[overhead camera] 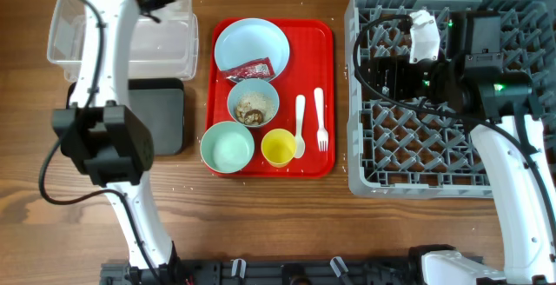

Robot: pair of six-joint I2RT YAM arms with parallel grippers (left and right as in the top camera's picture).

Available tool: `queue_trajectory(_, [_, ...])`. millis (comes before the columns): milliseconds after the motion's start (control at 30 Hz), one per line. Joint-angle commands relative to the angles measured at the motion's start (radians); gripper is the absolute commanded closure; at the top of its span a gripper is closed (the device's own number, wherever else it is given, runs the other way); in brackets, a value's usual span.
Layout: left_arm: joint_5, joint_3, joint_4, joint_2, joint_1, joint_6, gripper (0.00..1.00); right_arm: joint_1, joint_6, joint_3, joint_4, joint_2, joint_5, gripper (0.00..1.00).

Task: Sort waste into correct bins and load items into the dishwasher rack
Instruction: 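Carry the tissue left into the clear plastic bin and release, then reach the left gripper to the red ketchup packet and grasp it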

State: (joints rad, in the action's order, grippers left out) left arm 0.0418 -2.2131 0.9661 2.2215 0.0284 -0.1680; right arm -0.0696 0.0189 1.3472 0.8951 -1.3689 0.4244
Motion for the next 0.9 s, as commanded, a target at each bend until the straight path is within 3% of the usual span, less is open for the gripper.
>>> queue_trajectory(0, [0.004, 0.006, -0.013, 0.071, 0.041, -0.005, 0.68, -0.003, 0.01, 0.019, -0.009, -0.002, -0.01, 0.0])
queue_trajectory(33, [0.0, 0.006, -0.013, 0.084, 0.048, -0.005, 0.55, -0.003, 0.01, 0.019, -0.01, -0.002, -0.01, 0.0])
queue_trajectory(100, [0.0, 0.006, -0.013, 0.102, 0.05, -0.005, 0.12, -0.003, 0.009, 0.019, -0.011, -0.002, -0.01, 0.0])
queue_trajectory(133, [0.001, 0.006, -0.016, 0.106, 0.05, -0.004, 0.0, -0.003, 0.008, 0.02, -0.011, -0.002, -0.01, 0.01])
queue_trajectory(400, [-0.095, 0.0, 0.026, 0.031, 0.034, -0.005, 0.0, -0.003, 0.009, 0.02, -0.011, -0.002, -0.01, 0.0])
queue_trajectory(667, [-0.209, 0.003, 0.304, -0.047, -0.064, 0.015, 0.06, -0.003, 0.009, 0.02, -0.012, -0.002, -0.01, 0.0])
queue_trajectory(867, [-0.209, 0.077, 0.292, -0.02, -0.177, 0.214, 0.04, -0.003, 0.009, 0.019, -0.018, -0.002, -0.01, 0.0])
